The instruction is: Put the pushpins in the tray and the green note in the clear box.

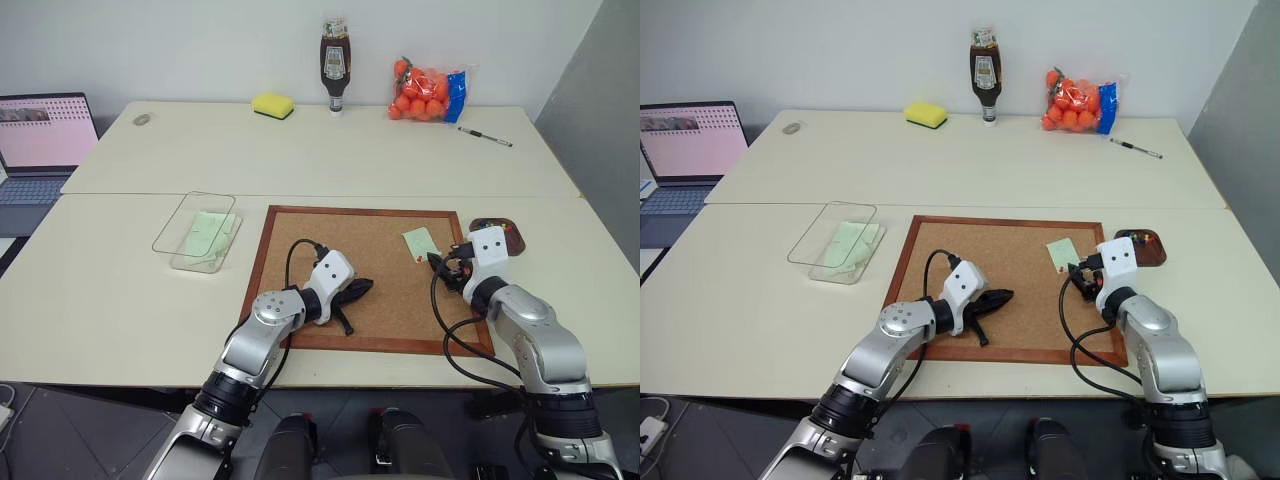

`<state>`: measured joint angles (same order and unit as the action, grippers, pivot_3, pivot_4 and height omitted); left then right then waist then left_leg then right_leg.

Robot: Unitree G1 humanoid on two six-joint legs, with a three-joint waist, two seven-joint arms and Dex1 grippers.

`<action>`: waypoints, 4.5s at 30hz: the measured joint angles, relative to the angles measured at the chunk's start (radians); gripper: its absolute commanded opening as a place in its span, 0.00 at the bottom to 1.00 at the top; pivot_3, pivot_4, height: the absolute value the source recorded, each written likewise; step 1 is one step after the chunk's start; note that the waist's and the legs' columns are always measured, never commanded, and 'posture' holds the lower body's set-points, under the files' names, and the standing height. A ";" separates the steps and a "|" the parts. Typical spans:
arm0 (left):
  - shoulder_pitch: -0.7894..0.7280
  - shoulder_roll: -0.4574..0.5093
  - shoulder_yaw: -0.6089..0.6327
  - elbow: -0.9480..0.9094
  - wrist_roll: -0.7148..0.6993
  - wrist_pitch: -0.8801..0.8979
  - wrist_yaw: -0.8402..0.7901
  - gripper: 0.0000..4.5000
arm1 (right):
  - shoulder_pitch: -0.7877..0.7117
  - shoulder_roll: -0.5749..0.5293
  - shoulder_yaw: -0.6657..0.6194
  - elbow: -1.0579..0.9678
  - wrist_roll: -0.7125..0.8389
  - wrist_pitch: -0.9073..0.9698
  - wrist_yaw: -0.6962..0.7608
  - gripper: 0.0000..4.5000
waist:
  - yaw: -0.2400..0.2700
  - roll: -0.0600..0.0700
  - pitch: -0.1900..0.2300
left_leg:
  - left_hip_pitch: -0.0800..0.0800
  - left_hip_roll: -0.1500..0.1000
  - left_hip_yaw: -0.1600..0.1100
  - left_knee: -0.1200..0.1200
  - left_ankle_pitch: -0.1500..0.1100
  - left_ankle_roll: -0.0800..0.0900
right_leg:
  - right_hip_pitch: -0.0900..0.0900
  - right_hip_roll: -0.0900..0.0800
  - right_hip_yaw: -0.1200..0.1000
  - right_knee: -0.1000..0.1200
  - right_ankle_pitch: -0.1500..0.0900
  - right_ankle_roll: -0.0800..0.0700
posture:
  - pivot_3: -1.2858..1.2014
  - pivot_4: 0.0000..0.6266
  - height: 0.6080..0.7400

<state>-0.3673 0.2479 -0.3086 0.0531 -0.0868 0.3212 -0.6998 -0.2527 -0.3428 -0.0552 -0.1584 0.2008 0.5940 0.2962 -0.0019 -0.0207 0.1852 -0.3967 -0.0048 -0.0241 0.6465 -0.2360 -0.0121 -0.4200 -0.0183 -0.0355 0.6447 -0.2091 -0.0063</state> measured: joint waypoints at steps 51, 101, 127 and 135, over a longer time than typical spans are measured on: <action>0.006 0.004 -0.005 -0.004 0.015 -0.004 -0.009 0.00 | -0.051 -0.087 -0.158 0.092 -0.087 -0.080 -0.119 0.00 | 0.000 0.000 0.000 | 0.000 0.000 0.000 0.000 0.000 0.000 | 0.000 0.000 0.000 0.000 0.000 0.000 | 0.52 0.24 1.00; 0.015 0.009 -0.013 -0.023 0.017 0.004 -0.010 0.00 | -0.017 -0.045 0.090 0.073 -0.024 -0.103 0.115 0.57 | 0.000 0.000 -0.001 | 0.000 0.000 -0.001 0.000 0.000 0.000 | 0.000 0.000 -0.001 0.000 0.000 0.001 | 0.52 0.24 1.00; 0.015 0.014 -0.009 -0.018 0.017 -0.005 -0.011 0.00 | -0.007 -0.027 0.087 0.039 -0.062 -0.244 0.133 0.00 | 0.000 0.000 -0.001 | 0.000 0.000 0.000 0.000 0.000 0.000 | 0.000 0.000 0.000 0.000 0.000 0.001 | 0.52 0.24 1.00; -0.006 -0.006 0.005 0.012 -0.001 -0.004 -0.008 0.04 | 0.005 -0.039 0.078 -0.066 -0.061 -0.248 0.144 0.00 | 0.000 0.000 -0.001 | 0.000 0.000 -0.001 0.000 0.000 0.000 | 0.000 0.000 -0.001 0.000 0.000 0.001 | 0.52 0.24 1.00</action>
<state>-0.3733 0.2422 -0.3036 0.0654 -0.0873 0.3169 -0.7080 -0.2479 -0.3818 0.0224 -0.2244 0.1396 0.3457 0.4402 -0.0014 -0.0205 0.1842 -0.3965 -0.0049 -0.0249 0.6465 -0.2361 -0.0120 -0.4196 -0.0184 -0.0360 0.6446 -0.2094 -0.0054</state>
